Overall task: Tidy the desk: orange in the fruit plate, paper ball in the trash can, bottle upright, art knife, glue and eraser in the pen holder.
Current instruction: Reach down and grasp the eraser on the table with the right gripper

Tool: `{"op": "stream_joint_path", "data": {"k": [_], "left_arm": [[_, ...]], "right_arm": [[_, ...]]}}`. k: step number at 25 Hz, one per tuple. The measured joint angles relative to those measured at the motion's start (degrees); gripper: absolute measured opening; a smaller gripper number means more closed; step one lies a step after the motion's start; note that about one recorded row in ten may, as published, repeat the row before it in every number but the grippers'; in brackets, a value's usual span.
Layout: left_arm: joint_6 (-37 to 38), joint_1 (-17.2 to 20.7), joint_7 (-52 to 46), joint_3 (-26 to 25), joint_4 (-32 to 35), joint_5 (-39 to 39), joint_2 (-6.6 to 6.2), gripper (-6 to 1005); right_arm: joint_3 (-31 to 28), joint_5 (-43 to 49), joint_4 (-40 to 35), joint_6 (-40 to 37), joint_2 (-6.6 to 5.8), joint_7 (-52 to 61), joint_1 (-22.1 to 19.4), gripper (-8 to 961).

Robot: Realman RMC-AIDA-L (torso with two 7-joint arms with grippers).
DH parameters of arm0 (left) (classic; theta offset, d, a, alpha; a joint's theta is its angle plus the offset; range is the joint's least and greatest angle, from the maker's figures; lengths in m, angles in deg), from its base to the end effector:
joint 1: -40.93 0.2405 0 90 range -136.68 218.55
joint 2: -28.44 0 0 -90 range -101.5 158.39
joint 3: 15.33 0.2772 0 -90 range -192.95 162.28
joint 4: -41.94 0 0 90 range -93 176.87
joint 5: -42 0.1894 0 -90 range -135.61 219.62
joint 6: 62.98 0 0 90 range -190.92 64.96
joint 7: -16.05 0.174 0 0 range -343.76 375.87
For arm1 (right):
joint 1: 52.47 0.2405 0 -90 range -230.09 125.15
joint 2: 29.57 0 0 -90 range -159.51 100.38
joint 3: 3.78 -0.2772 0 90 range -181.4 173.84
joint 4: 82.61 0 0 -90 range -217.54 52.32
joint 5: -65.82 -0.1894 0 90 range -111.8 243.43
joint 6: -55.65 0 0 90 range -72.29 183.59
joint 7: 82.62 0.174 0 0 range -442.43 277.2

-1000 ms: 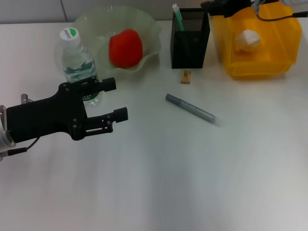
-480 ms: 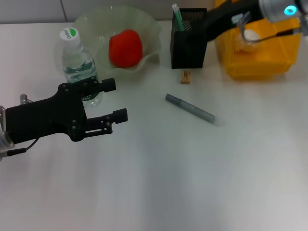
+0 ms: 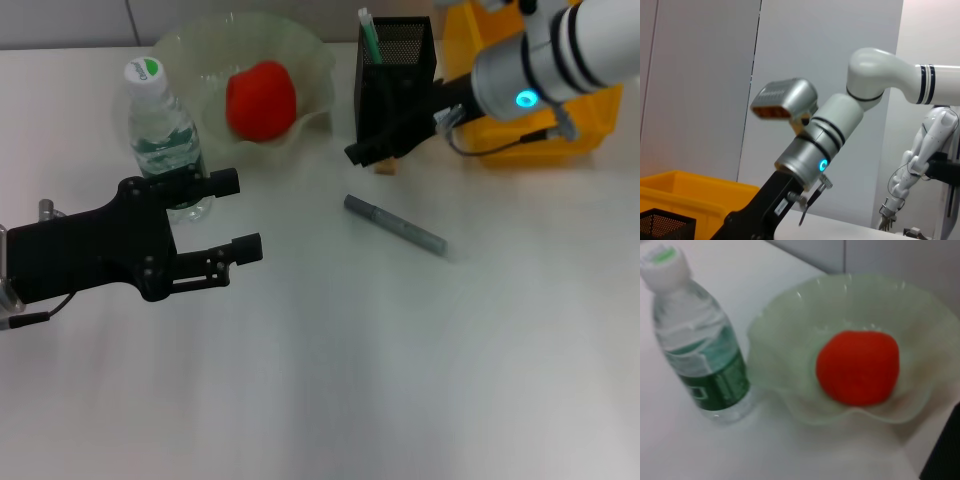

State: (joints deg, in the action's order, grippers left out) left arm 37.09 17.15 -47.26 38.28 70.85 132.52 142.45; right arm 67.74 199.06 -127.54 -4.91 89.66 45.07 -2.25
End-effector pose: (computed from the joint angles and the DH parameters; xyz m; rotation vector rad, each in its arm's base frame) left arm -0.2485 0.2870 -0.0143 -2.7114 -0.3502 -1.0770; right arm 0.1688 0.4363 -0.0837 -2.6410 0.7440 -0.0437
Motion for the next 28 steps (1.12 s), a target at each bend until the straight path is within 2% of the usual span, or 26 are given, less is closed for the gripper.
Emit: {"op": "stream_joint_path", "data": {"k": [2,9,16,28], "left_arm": [[0.2,0.2,0.0,0.0,0.0,0.0,-0.09,797],[0.5,0.7,0.1,0.1,0.2,0.0,-0.28,797],[0.9,1.0,0.1,0.0,0.8,0.0,-0.28,797],[0.9,0.9,0.1,0.0,0.9,0.0,-0.35,797]], "right_arm": [[1.5,0.0,2.3,2.7,0.10,1.2,0.5,710],[3.5,-0.3,6.6,8.6,0.30,4.1,1.1,710],[8.5,0.0,8.4,13.5,0.30,8.8,1.3,710],[9.6,0.1,12.4,17.9,0.30,9.5,2.1,711]]}}
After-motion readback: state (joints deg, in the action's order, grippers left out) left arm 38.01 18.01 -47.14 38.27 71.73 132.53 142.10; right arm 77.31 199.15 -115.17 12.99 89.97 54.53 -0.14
